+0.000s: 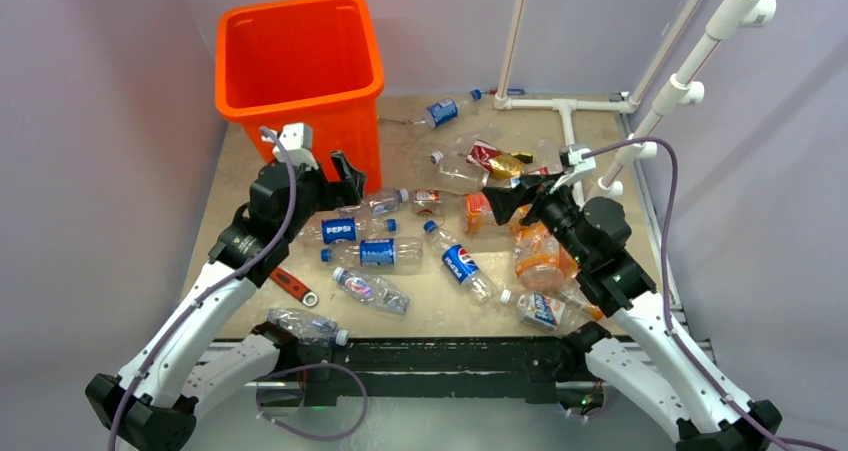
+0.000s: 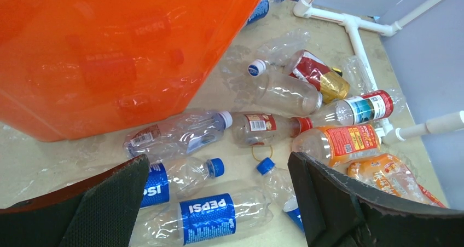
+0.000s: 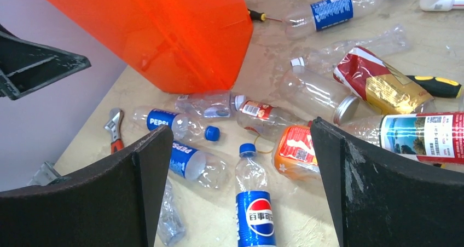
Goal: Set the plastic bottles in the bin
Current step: Pick up the plastic bottle at the center of the board.
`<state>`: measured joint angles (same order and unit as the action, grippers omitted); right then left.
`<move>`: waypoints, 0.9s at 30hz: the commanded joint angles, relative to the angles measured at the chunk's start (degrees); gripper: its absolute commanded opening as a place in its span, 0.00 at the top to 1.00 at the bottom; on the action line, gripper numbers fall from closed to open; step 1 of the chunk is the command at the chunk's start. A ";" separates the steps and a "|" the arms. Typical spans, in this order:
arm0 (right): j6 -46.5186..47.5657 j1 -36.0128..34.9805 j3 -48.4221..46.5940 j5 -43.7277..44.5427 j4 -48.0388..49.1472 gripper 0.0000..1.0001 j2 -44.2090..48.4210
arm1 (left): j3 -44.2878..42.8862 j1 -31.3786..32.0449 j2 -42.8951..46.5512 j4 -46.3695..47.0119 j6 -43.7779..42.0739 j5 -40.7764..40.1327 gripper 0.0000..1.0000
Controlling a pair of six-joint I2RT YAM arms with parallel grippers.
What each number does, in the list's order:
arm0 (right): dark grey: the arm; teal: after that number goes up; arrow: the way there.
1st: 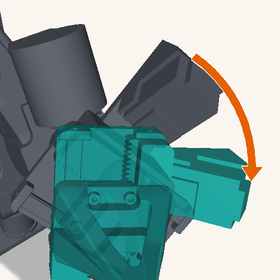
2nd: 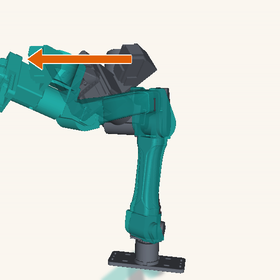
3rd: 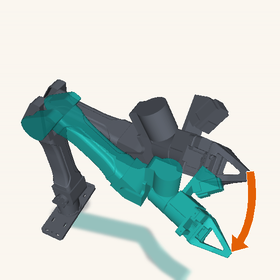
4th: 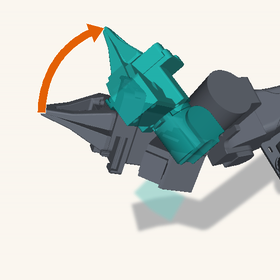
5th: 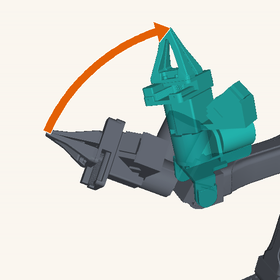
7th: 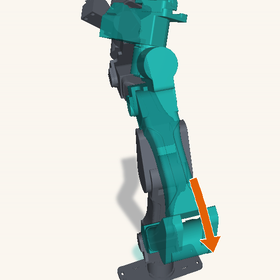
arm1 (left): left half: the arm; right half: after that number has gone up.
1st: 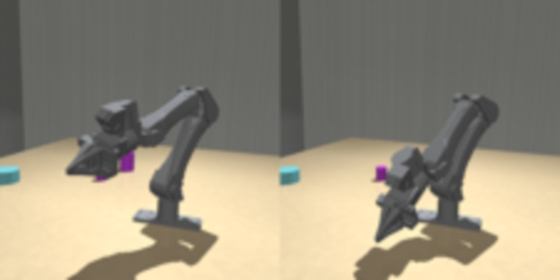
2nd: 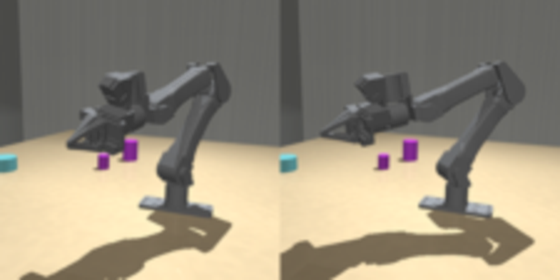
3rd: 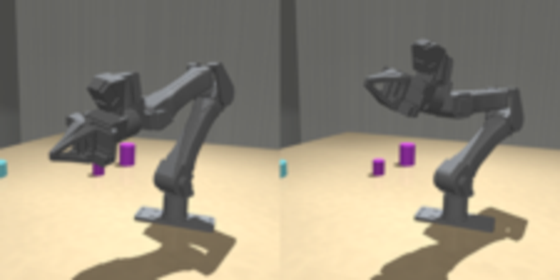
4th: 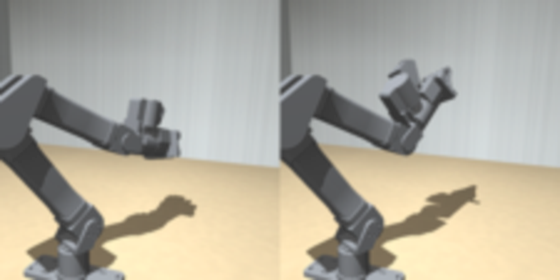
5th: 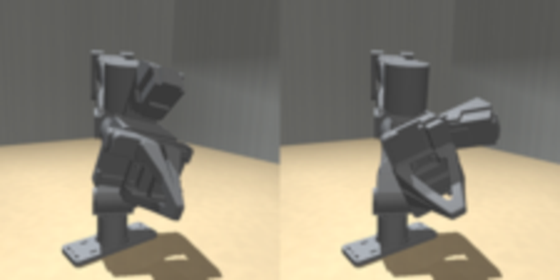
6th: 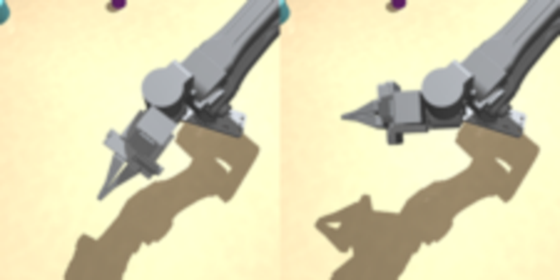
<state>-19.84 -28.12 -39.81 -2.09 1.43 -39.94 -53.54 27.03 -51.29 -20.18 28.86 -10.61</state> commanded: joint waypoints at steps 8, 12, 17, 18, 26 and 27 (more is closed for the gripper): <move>-0.13 -0.13 0.04 5.34 -0.04 0.02 -1.40 | 1.42 -0.13 2.95 3.92 -0.94 0.12 0.01; -1.00 -0.18 -0.64 8.53 -2.03 0.05 -3.34 | 1.50 -0.13 3.11 3.83 -1.13 0.24 0.01; -1.66 -3.51 -2.08 14.55 -6.41 0.11 -7.16 | 1.84 -0.13 2.83 3.84 -1.18 0.68 0.01; -1.86 -4.89 -2.22 16.22 -7.01 0.12 -8.27 | 1.79 -0.13 2.66 3.91 -1.13 0.94 0.01; -8.68 -10.99 -0.53 26.07 -10.82 0.11 -15.93 | 1.63 -0.13 1.54 3.71 -1.01 2.34 0.01; -9.81 -10.96 -0.05 26.79 -10.90 0.09 -16.02 | 1.68 -0.13 1.54 3.74 -1.00 2.46 0.01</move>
<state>-24.86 -38.94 -40.29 18.02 -8.56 -56.45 -52.16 27.03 -49.89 -18.06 28.86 -9.39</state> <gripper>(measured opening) 0.891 0.993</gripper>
